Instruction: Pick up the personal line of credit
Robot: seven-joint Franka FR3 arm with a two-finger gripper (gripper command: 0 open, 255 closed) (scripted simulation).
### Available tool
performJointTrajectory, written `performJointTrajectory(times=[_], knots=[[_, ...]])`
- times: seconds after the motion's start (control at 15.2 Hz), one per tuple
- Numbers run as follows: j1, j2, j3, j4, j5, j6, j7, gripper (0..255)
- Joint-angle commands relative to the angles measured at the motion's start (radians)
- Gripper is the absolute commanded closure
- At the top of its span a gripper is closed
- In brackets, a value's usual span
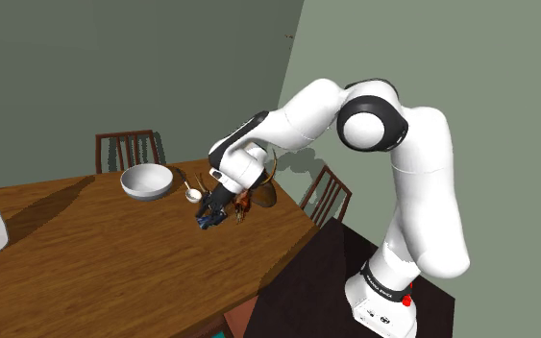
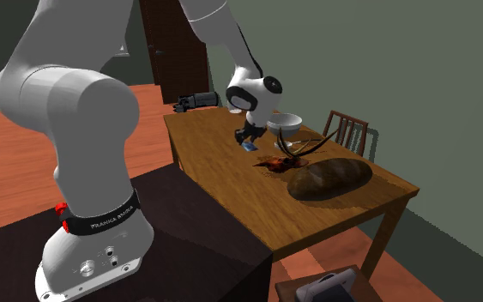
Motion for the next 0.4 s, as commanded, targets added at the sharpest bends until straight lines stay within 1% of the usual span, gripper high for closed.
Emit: performJointTrajectory(times=[0.0, 0.2, 0.33], knots=[[0.007, -0.026, -0.007, -0.013, -0.021, -0.003, 0.022, 255], [0.016, -0.064, -0.019, -0.03, -0.054, -0.009, 0.057, 255], [0.017, -0.066, -0.02, -0.031, -0.056, -0.01, 0.059, 255]])
